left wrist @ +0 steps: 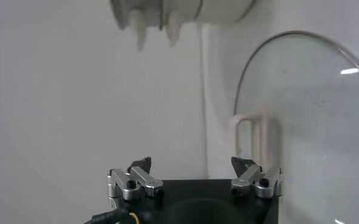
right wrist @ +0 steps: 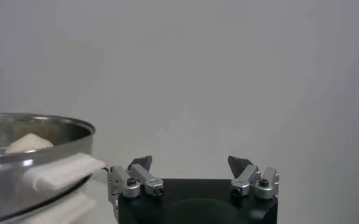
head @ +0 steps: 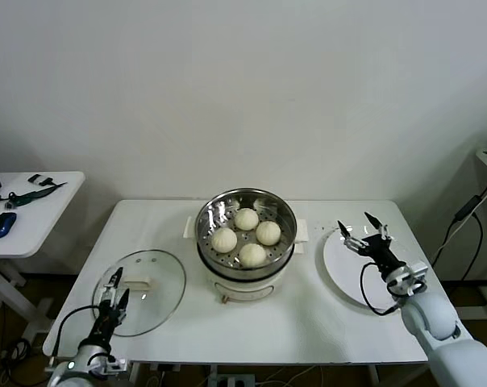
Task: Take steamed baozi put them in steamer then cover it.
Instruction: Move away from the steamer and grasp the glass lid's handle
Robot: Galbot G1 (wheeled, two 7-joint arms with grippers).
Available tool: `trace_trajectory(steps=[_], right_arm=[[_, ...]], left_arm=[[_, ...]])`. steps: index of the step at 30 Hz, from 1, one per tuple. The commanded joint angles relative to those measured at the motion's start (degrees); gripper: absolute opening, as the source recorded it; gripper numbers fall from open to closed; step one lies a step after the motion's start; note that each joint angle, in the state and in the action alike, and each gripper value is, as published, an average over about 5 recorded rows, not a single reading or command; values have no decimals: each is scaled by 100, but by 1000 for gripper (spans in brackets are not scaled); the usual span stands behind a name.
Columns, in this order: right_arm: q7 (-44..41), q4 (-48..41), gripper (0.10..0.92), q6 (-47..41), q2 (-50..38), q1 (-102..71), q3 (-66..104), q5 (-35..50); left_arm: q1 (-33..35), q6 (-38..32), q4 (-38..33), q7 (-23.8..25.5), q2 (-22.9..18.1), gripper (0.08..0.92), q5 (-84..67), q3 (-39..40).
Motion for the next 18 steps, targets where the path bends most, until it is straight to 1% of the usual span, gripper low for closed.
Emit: trace_trajectory(steps=[1, 11, 18], right_arm=[[19, 6, 823, -28, 282, -492, 602, -149], [9, -29, 823, -7, 311, -572, 728, -242], [12, -45, 823, -2, 261, -607, 695, -313]], left_arm=[[-476, -229, 842, -324, 2, 823, 631, 56], [-885, -180, 1225, -489, -74, 823, 609, 87], [-1164, -75, 1346, -501, -125, 823, 557, 161]])
